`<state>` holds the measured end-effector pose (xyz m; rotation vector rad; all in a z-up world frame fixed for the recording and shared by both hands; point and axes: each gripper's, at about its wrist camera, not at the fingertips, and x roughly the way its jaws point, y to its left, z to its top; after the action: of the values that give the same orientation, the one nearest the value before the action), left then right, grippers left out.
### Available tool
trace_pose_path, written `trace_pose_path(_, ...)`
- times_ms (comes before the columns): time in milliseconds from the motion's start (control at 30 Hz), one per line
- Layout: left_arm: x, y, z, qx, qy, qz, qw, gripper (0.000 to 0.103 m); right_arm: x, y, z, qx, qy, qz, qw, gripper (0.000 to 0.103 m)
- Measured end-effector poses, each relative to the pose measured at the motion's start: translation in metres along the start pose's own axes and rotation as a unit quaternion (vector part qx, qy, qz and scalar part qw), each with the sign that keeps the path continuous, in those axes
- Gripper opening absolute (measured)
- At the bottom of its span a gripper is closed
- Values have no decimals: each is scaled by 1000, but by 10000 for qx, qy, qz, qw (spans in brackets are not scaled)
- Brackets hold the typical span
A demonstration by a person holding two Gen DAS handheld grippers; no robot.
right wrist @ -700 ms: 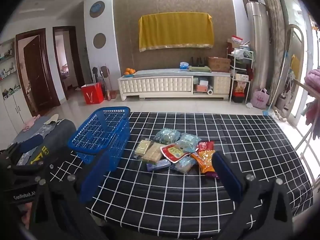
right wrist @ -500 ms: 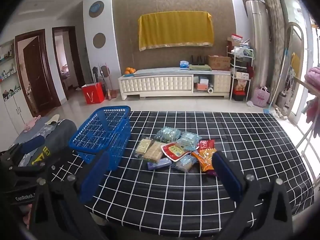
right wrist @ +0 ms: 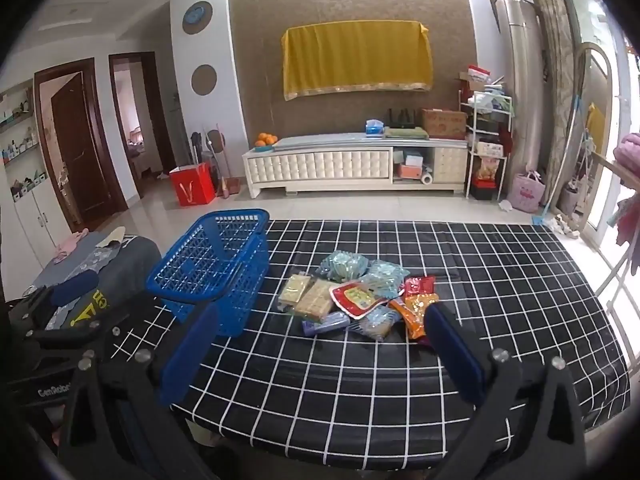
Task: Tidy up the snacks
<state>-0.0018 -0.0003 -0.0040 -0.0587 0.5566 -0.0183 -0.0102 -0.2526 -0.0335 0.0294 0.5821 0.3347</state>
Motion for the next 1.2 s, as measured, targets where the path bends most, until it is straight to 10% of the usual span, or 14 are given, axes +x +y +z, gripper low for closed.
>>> trace_pose_path(1200, -11, 3, 1, -93, -3, -110, 9999, 103, -5, 5, -5, -12, 136, 90, 9999, 103)
